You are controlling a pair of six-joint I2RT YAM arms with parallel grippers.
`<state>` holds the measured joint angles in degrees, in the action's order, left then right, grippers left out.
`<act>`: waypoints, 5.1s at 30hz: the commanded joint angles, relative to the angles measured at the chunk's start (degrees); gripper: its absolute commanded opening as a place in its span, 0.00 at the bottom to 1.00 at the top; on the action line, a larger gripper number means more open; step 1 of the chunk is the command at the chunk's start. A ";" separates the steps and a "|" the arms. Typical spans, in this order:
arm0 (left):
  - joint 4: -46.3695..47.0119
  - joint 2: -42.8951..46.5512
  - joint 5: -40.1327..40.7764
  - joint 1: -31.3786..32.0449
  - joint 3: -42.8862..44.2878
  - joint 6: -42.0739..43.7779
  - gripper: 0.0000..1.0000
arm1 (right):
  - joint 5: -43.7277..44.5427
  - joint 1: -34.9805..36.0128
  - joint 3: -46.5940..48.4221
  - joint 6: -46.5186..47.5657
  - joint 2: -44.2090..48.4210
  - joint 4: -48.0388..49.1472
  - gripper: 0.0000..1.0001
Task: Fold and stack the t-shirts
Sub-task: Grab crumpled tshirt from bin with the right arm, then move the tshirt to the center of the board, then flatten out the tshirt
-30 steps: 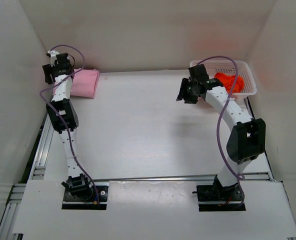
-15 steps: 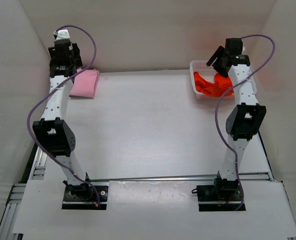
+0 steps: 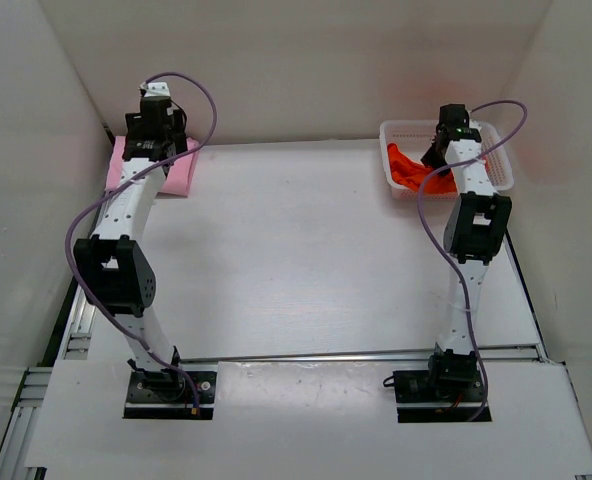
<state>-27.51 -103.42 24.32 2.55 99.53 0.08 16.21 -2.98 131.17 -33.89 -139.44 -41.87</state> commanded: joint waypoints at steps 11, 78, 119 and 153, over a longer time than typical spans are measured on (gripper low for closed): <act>-0.35 2.17 5.65 3.08 -0.03 -0.08 0.83 | -12.77 0.61 -3.99 9.10 16.80 7.84 0.00; -15.91 14.65 -15.34 32.16 -43.10 -0.08 1.00 | -11.02 31.72 -67.10 8.31 40.39 5.47 0.94; -23.73 13.59 0.92 28.57 -45.74 -0.08 0.69 | -14.45 24.08 -46.27 6.29 29.32 0.73 0.53; -27.68 14.56 -11.02 26.55 -46.44 -0.08 0.67 | -12.25 24.16 -38.01 -0.74 17.09 -1.64 0.58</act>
<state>-54.48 -89.30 18.94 29.19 50.85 0.08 2.83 20.73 91.68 -33.15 -121.23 -41.58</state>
